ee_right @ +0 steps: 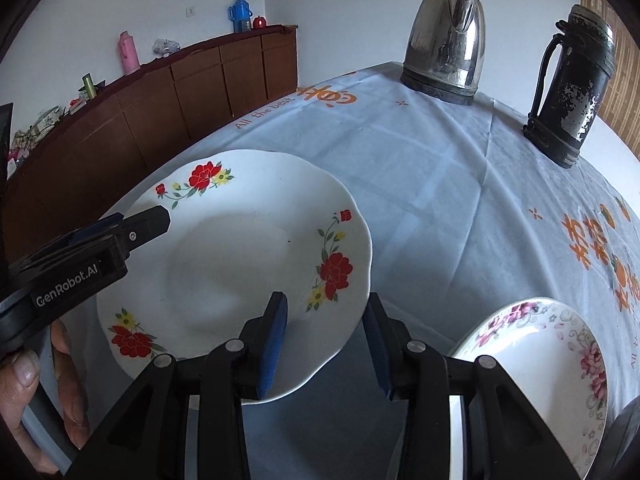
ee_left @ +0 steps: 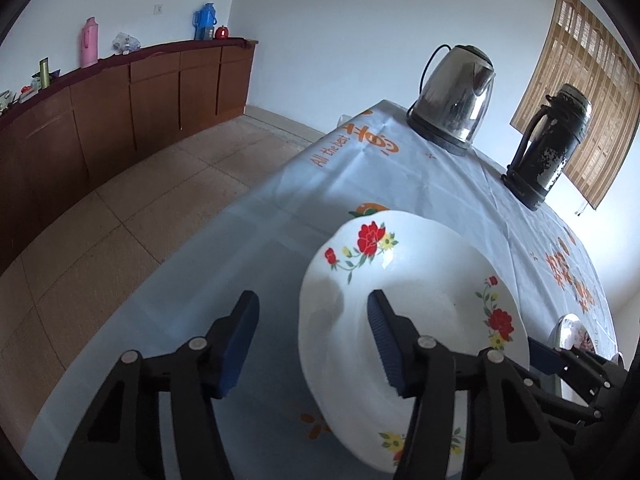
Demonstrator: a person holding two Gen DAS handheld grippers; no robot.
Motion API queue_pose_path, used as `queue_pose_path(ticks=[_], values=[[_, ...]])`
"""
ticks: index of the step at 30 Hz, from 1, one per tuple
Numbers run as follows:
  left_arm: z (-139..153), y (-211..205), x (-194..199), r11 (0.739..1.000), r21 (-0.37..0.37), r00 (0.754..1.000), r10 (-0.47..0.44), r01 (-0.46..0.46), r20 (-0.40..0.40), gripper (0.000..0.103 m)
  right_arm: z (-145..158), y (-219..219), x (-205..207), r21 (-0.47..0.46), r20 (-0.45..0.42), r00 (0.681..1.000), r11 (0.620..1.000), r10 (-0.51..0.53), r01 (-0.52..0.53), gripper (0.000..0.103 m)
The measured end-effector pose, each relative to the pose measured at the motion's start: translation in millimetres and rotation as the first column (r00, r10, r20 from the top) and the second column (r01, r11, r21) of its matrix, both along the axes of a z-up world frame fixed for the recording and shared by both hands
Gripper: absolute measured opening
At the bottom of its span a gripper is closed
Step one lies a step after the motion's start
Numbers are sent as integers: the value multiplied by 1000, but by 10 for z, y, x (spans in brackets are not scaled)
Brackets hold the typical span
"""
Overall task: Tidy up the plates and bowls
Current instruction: 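Close the left tool on the red-flower plate rim while the right tool grips it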
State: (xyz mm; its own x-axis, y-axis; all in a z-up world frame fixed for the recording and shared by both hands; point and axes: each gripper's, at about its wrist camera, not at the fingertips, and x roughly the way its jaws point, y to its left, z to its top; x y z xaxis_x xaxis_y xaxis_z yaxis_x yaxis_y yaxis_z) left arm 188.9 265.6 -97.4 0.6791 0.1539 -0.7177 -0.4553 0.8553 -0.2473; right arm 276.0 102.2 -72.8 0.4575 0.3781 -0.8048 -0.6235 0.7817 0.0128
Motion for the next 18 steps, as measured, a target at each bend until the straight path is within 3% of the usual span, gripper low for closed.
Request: queue_pose_path(ticks=[4,10,18], values=[[-27,13,28,1000,-13,1000,-9,9,-15,30,-3,11,-36,6,23,1000,1000,-13,13,41],[-29,-8,30,1000,-12,1000,-27,27,-11,21,-18,0,-84,20,66,998,1000,-19,18,41],[-23,-14,28,1000,-11,1000,-28,28,-11,21,-21,-11,-131,28,105,994,999,-18,16,41]])
